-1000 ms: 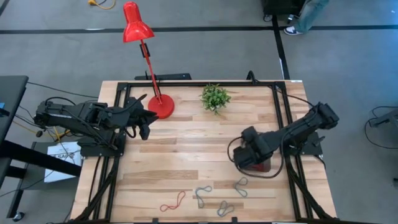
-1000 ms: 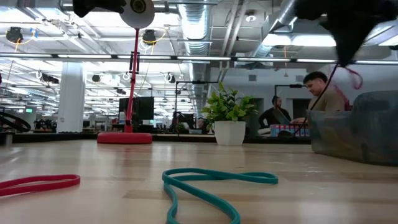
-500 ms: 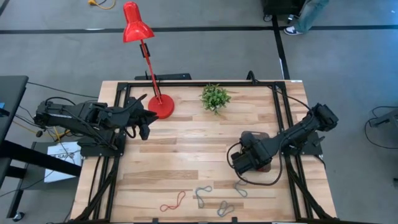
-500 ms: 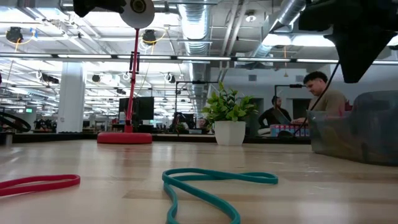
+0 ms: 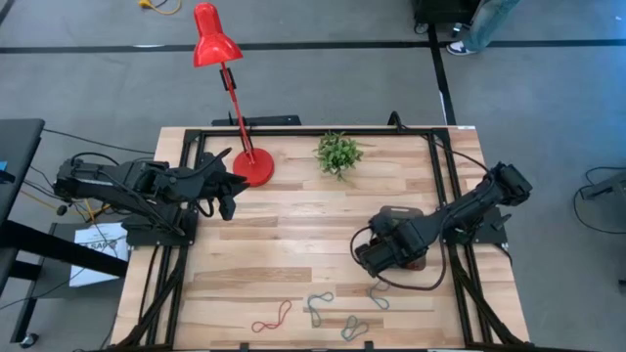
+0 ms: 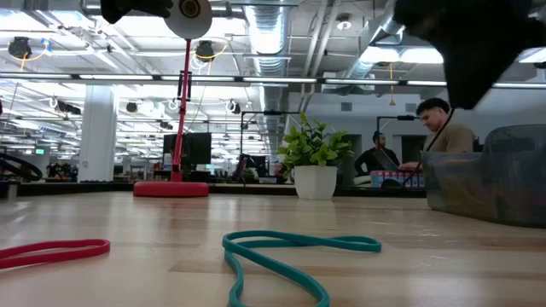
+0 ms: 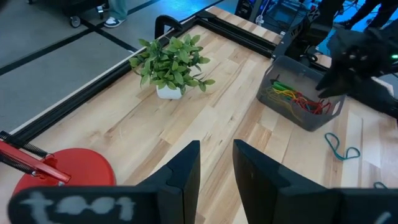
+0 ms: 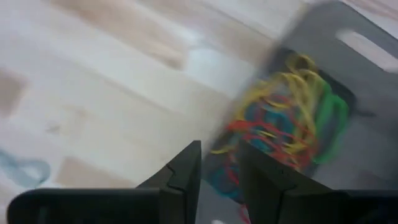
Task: Pick and place items into bin
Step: Put the blue rubber band into the black bin
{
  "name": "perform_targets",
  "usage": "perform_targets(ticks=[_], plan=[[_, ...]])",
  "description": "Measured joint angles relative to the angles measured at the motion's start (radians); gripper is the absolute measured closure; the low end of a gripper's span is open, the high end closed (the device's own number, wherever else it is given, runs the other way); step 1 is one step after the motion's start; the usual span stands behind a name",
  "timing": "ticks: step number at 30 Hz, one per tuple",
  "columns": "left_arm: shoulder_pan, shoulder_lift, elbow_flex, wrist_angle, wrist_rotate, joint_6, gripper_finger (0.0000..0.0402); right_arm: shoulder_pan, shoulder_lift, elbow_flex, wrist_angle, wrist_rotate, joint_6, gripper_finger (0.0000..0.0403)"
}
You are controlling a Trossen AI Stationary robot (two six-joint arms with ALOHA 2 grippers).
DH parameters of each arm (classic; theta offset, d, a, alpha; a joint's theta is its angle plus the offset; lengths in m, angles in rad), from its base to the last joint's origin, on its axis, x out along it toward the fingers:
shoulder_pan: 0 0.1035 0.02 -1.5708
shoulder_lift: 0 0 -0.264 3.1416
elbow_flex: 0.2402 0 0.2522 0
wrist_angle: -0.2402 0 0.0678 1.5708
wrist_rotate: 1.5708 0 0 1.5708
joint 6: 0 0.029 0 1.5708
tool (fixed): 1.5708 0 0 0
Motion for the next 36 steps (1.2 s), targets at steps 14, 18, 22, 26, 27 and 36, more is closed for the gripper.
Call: perform_targets(ticks=[14,18,22,26,27,36], plan=[[0.0,0.0,0.0,0.0,0.002,-0.001,0.0317,0.049,0.031,0.095,0.409,-0.103,-0.726,0.0313],[0.0,0.0,0.0,0.0,0.002,-0.001,0.0317,0.092,0.094,0.094,0.402,-0.106,-0.695,0.0313],[0.0,0.0,0.0,0.0,0.002,0.0,0.0317,0.124,0.176,0.093,0.399,-0.148,-0.519,0.0313],[0.0,0.0,0.0,0.001,0.002,0.003,0.0317,0.147,0.263,0.092,0.417,-0.23,-0.458,0.0313],[0.0,0.0,0.0,0.001,0.001,0.003,0.0317,0.151,0.283,0.092,0.411,-0.254,-0.458,0.0313],[0.0,0.0,0.0,0.001,-0.003,0.008,0.0317,0.137,0.389,0.092,0.338,-0.293,-0.388,0.0313]])
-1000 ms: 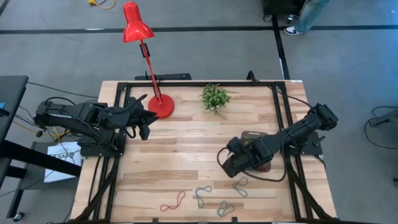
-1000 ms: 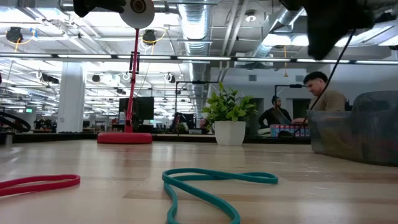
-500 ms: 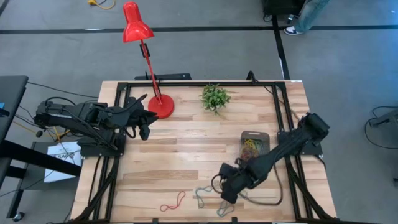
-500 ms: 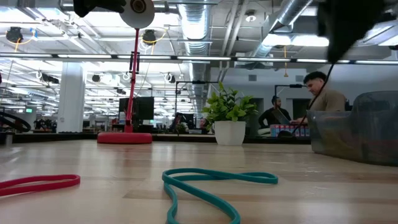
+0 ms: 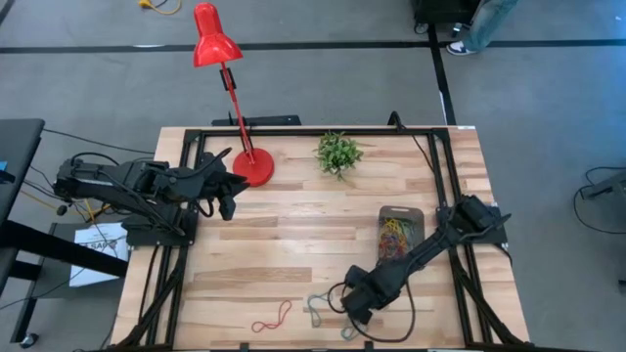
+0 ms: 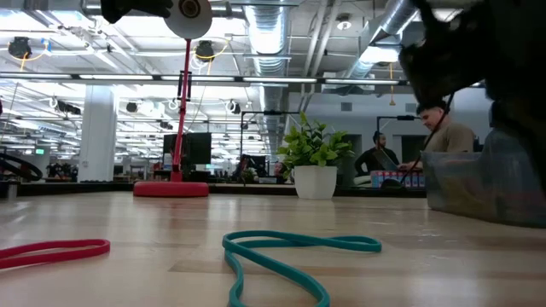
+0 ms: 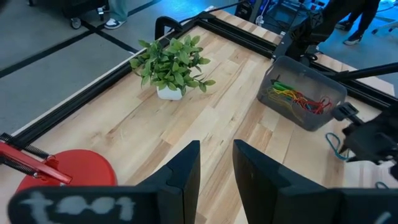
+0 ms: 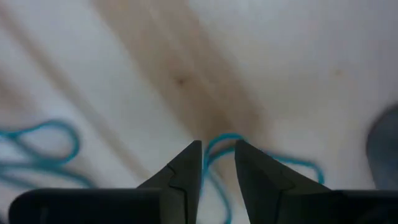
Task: Pick and place items into bin
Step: Put the blue rubber band into the black bin
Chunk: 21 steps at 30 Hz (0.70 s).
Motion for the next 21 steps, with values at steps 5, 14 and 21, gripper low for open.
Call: perform_targets(ticks=[5,14,21], plan=[[0.0,0.0,0.0,0.0,0.002,-0.006,0.0317,0.001,0.041,0.005,-0.026,0.011,0.029,0.0313],[0.0,0.0,0.0,0.0,0.003,-0.008,0.0317,0.011,0.046,-0.001,0.065,-0.064,0.032,0.0349],[0.0,0.0,0.0,0.005,0.003,-0.008,0.0317,-0.025,-0.052,-0.004,0.029,-0.068,0.025,0.0393]])
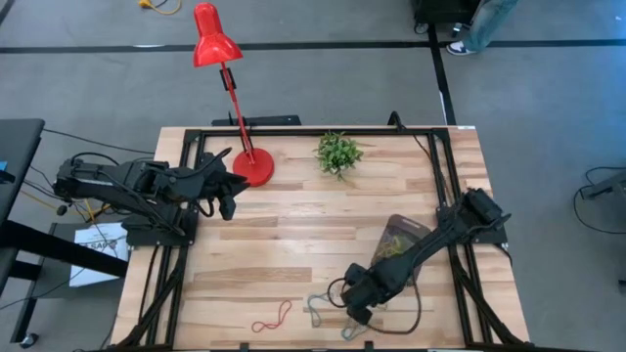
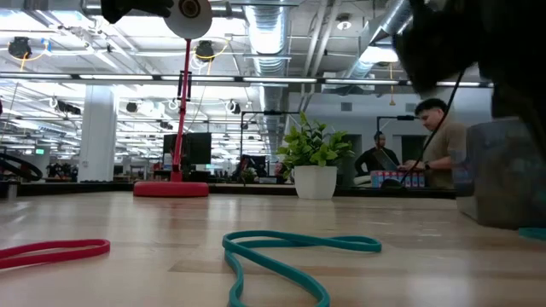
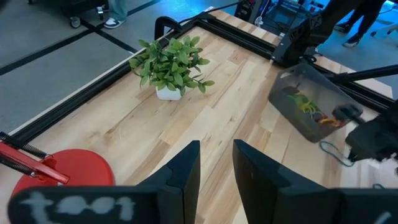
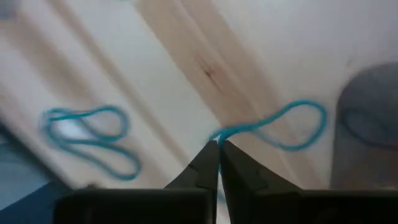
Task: Pick and place items into bin
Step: Put the blue rubber band into the black bin
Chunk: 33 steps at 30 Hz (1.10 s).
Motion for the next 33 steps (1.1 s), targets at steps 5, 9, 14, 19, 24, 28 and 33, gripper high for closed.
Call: perform_targets(ticks=[5,9,14,19,24,28,33], plan=[[0.0,0.0,0.0,0.001,0.0,0.0,0.0317,-0.027,-0.086,0.001,-0.045,0.013,-0.032,0.0397],[0.0,0.0,0.0,0.002,0.0,-0.012,0.0317,-0.045,-0.155,0.003,-0.071,0.021,-0.026,0.0401],[0.0,0.0,0.0,0.002,0.001,-0.02,0.0317,-0.052,-0.238,0.003,-0.074,0.021,-0.022,0.0401],[0.0,0.0,0.0,0.002,0.001,-0.021,0.0317,-0.065,-0.328,0.003,-0.17,0.07,0.045,0.0402],[0.0,0.0,0.0,0.002,0.001,-0.021,0.0317,-0.063,-0.419,0.004,-0.353,0.184,0.138,0.0402],[0.0,0.0,0.0,0.002,0.001,-0.021,0.0317,-0.046,-0.449,0.004,-0.528,0.181,0.238,0.0402],[0.0,0.0,0.0,0.002,0.001,-0.021,0.0317,-0.008,-0.424,0.004,-0.553,0.105,0.265,0.0402]])
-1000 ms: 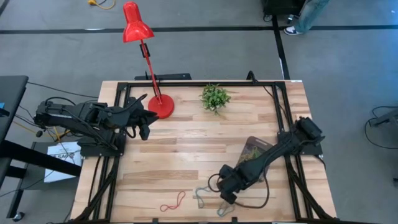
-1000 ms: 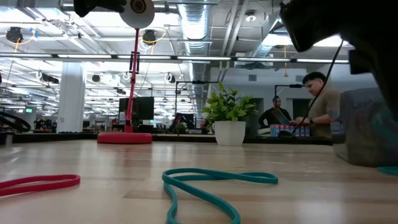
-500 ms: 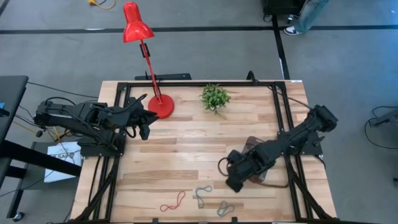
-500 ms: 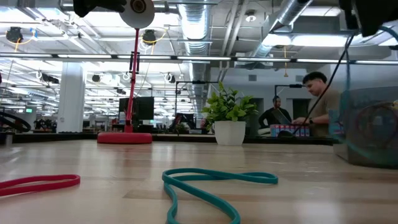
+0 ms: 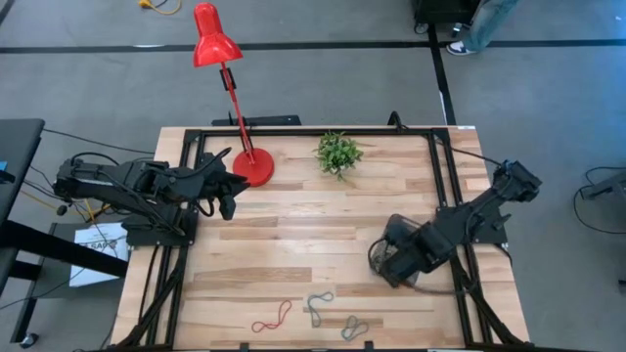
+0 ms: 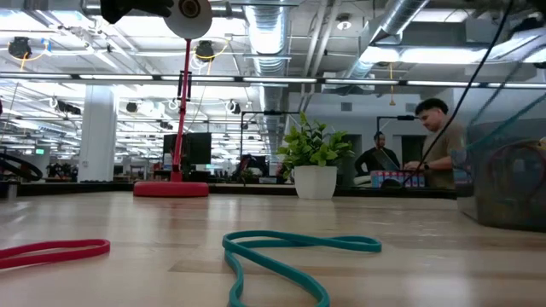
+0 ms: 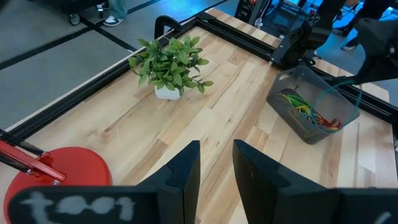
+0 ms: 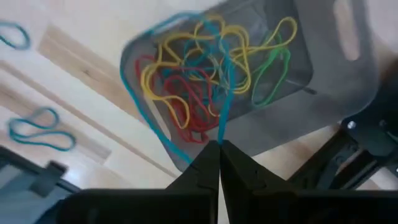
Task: Pick and place items into bin
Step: Put the blue rubber band into the black bin
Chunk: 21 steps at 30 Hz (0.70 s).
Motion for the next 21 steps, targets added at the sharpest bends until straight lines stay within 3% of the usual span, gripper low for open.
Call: perform_targets(ticks=[5,12,21], plan=[[0.0,0.0,0.0,0.0,-0.001,0.018,0.0317,0.025,0.06,-0.001,0.032,-0.017,0.004,0.0403],[0.0,0.0,0.0,0.0,-0.018,0.025,0.0317,-0.024,0.057,0.003,0.335,0.03,-0.101,0.0403],[0.0,0.0,0.0,0.0,0.002,0.007,0.0317,-0.075,0.045,0.103,0.323,0.113,-0.217,0.0403]])
